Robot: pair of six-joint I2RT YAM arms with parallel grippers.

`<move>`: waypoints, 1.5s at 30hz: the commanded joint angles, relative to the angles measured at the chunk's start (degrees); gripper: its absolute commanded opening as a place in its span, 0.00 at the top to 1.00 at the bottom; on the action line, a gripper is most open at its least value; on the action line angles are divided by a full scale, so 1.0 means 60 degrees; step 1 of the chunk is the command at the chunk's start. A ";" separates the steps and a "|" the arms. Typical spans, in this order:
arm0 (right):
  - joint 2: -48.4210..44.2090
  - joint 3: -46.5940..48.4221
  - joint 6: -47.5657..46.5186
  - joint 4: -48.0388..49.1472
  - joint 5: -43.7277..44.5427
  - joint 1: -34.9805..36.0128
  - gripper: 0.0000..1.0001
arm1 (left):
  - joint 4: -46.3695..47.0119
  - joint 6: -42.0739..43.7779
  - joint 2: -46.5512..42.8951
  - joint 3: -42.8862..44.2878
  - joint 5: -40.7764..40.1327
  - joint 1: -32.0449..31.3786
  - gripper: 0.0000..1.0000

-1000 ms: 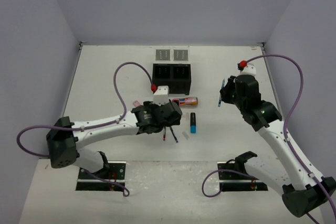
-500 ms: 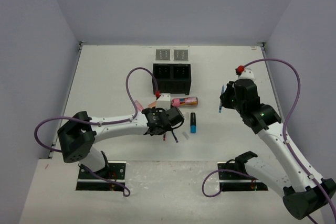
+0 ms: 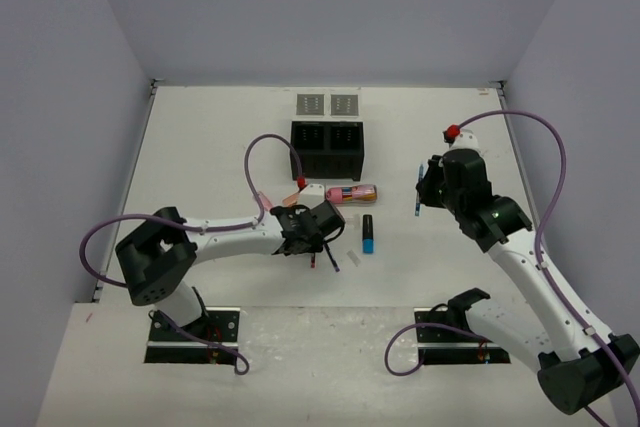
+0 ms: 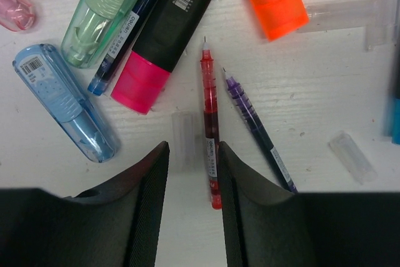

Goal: Sort the stationery into containers
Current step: Pick up the pen cap from the center of the board.

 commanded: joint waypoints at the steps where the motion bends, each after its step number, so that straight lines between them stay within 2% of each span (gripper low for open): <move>1: 0.0011 -0.0047 -0.0176 0.0249 -0.0167 -0.0004 1.00 | 0.0333 0.0163 0.0189 -0.0169 -0.0077 0.0094 0.61; 8: 0.0105 -0.0061 -0.0232 0.0307 -0.0258 -0.0007 1.00 | 0.0466 0.0228 0.0198 -0.0348 -0.0110 0.0113 0.63; 10: 0.0172 -0.0047 -0.0223 0.0319 -0.0307 0.0005 1.00 | 0.0538 0.0260 0.0268 -0.0389 -0.0083 0.0127 0.68; 24: 0.0216 0.0129 -0.0320 0.0220 -0.0296 0.0008 1.00 | 0.0869 0.0283 0.0755 -0.0605 0.0227 0.0299 0.68; 26: 0.0170 0.0116 -0.0319 0.0205 -0.0298 0.0022 1.00 | 0.0808 0.0281 0.0754 -0.0624 0.0273 0.0346 0.79; 35: 0.0002 0.0022 -0.0317 0.0386 -0.0853 0.0011 1.00 | 0.0472 0.0210 0.0335 -0.0659 0.0204 0.0446 1.00; 38: -0.0447 -0.0391 -0.0468 0.0915 -0.1874 0.0020 1.00 | 0.0325 0.0230 -0.0149 -0.0509 0.0186 0.0446 1.00; 42: -0.1128 -0.1570 -0.0376 0.2393 -0.4435 0.0067 1.00 | 0.0092 0.0254 -0.1196 -0.0162 -0.0142 0.0431 1.00; 45: -0.2104 -0.3535 0.0757 0.5274 -0.6879 0.0315 1.00 | 0.0048 0.0088 -0.1878 0.0383 -0.1069 0.0445 1.00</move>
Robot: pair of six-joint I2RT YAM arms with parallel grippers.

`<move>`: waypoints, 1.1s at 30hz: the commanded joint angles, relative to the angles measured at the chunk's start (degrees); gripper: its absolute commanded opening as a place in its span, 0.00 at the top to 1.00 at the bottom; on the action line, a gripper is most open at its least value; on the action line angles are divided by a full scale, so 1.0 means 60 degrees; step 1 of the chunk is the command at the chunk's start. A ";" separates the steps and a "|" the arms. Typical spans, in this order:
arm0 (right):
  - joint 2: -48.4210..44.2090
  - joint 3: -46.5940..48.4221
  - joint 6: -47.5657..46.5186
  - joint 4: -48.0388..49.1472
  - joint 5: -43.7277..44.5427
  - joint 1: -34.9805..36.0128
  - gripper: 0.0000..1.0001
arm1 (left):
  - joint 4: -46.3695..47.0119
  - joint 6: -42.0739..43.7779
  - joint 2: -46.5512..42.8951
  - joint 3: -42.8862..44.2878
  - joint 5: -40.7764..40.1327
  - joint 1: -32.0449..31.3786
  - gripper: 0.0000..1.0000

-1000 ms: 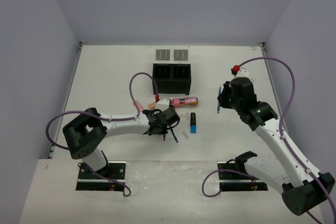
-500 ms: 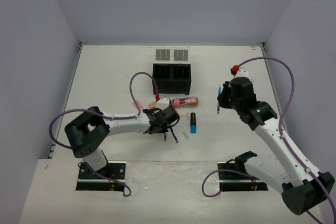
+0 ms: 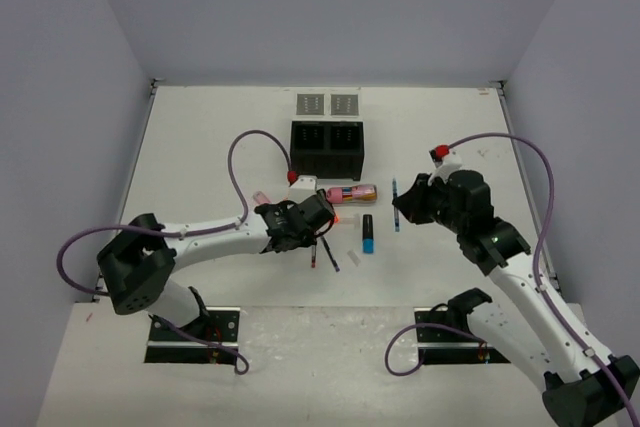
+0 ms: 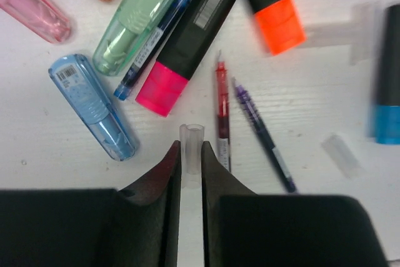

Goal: Sort the stationery into containers
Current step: Pick up the pen cap from the center of the board, then close the pen cap on the pen.

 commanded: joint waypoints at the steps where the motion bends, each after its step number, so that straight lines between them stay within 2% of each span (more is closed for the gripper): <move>1: -0.1025 -0.2299 0.1575 0.4485 -0.3813 0.0616 1.00 | -0.0010 -0.0160 -0.1323 0.0979 -0.1351 0.0061 1.00; 2: -0.1139 -0.2685 0.2012 0.5468 -0.3661 0.1144 1.00 | 0.0090 -0.0173 -0.1538 0.1108 -0.1541 0.0061 1.00; 5: -0.1213 -0.3519 0.2657 0.7100 -0.2712 0.2460 1.00 | 0.0552 -0.0103 -0.1898 0.1489 -0.1764 0.0061 1.00; 8: -0.0714 -0.3603 0.2875 0.7826 -0.1699 0.3556 1.00 | 0.1083 0.0056 -0.2108 0.1941 -0.1654 0.0053 1.00; 12: 0.0242 -0.3115 0.2655 0.7996 -0.0385 0.4791 1.00 | 0.1735 0.0350 -0.2453 0.2165 -0.1190 0.0013 1.00; 17: 0.1007 -0.2654 0.2747 0.8154 0.0503 0.5244 1.00 | 0.2116 0.0454 -0.2785 0.2084 -0.0843 -0.0048 1.00; 33: 0.0981 -0.2107 0.2917 0.7186 0.1943 0.5296 1.00 | 0.2708 0.0612 -0.3037 0.1533 -0.0519 -0.0086 1.00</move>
